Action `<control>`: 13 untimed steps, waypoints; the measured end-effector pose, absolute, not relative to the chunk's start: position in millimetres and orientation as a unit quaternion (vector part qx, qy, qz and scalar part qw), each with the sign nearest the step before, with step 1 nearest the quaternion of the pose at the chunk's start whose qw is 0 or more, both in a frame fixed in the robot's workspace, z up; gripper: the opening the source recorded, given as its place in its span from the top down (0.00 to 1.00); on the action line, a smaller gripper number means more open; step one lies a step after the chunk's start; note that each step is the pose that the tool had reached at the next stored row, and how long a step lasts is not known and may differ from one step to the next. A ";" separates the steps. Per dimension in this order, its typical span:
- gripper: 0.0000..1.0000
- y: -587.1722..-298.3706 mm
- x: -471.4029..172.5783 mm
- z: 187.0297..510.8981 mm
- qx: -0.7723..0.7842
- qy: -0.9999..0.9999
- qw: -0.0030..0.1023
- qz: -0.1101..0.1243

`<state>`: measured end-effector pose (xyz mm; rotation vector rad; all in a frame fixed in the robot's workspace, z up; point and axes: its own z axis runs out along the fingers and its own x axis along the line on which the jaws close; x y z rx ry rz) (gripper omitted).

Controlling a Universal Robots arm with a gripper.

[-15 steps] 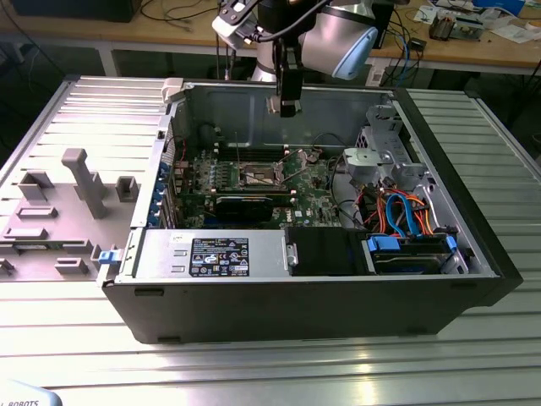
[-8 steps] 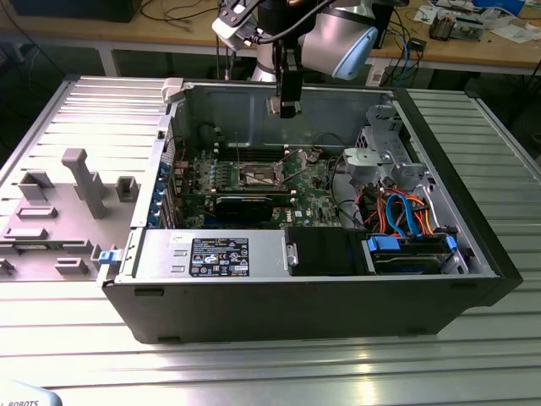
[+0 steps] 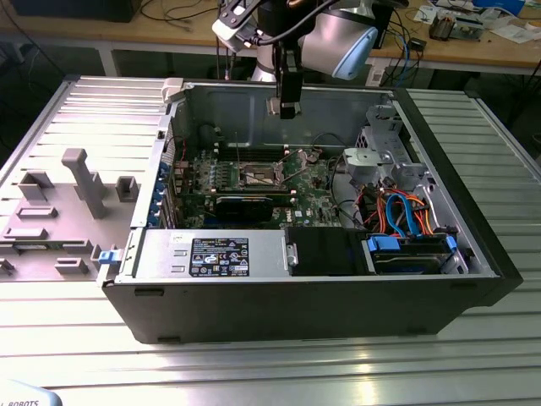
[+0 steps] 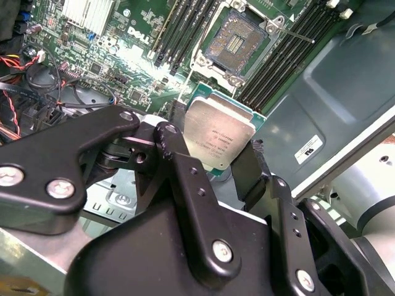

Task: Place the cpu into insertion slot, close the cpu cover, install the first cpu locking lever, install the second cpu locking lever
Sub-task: 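Place the cpu into insertion slot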

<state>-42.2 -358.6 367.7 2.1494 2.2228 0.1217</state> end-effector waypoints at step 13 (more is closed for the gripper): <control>0.46 -358.5 -43.5 354.1 0.698 0.715 0.018 0.034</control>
